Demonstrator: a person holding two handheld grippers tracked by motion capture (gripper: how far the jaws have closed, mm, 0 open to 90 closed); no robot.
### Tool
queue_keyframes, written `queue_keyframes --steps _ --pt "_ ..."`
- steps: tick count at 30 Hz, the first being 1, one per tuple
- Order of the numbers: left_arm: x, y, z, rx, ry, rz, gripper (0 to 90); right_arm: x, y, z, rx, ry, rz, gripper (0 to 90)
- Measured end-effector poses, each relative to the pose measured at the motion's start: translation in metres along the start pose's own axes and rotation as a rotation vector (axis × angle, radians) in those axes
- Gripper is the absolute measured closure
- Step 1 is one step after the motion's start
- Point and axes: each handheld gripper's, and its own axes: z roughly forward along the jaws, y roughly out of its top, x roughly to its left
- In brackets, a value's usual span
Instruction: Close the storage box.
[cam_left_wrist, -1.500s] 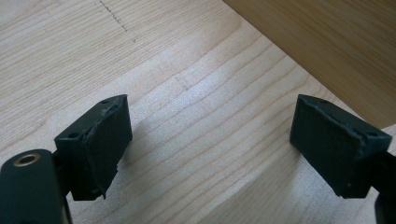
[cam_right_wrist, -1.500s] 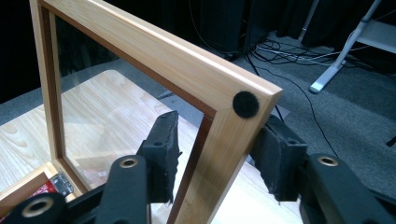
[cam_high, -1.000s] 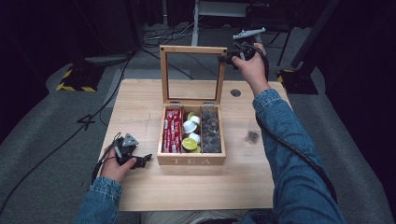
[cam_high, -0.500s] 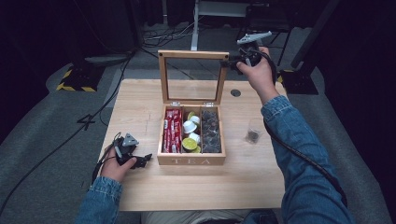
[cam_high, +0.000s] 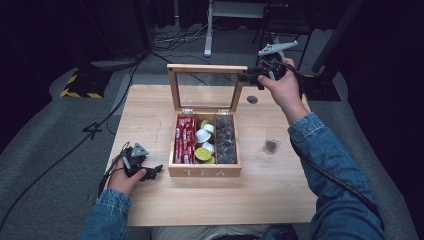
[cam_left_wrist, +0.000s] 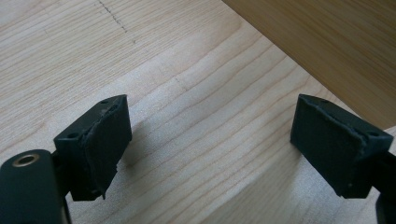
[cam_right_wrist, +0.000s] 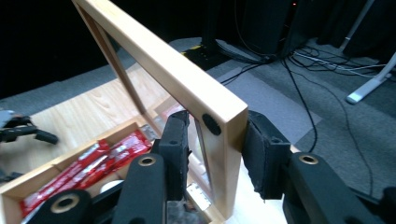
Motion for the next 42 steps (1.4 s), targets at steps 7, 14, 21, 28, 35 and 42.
queue_keyframes --steps 7,14,21,28,35,42 --pt "0.000 0.000 0.000 0.001 0.000 0.004 13.0 0.013 -0.012 -0.009 -0.015 0.023 -0.005 60.7" --pt "0.000 0.000 0.000 0.002 0.002 -0.001 13.0 0.028 -0.026 -0.016 -0.012 0.048 -0.030 58.4" --pt "-0.001 0.000 0.000 -0.001 0.005 -0.004 13.0 0.048 -0.043 -0.024 -0.002 0.053 -0.084 56.2" --pt "-0.001 0.000 0.001 -0.002 0.009 -0.008 13.1 0.062 -0.062 -0.028 0.006 0.055 -0.051 52.9" --pt "-0.001 0.000 0.001 -0.002 0.011 -0.009 13.0 0.074 -0.078 -0.029 0.018 0.048 -0.077 51.5" --pt "-0.001 0.001 0.000 0.000 0.013 -0.010 13.1 0.088 -0.093 -0.030 0.029 0.025 -0.111 50.3"
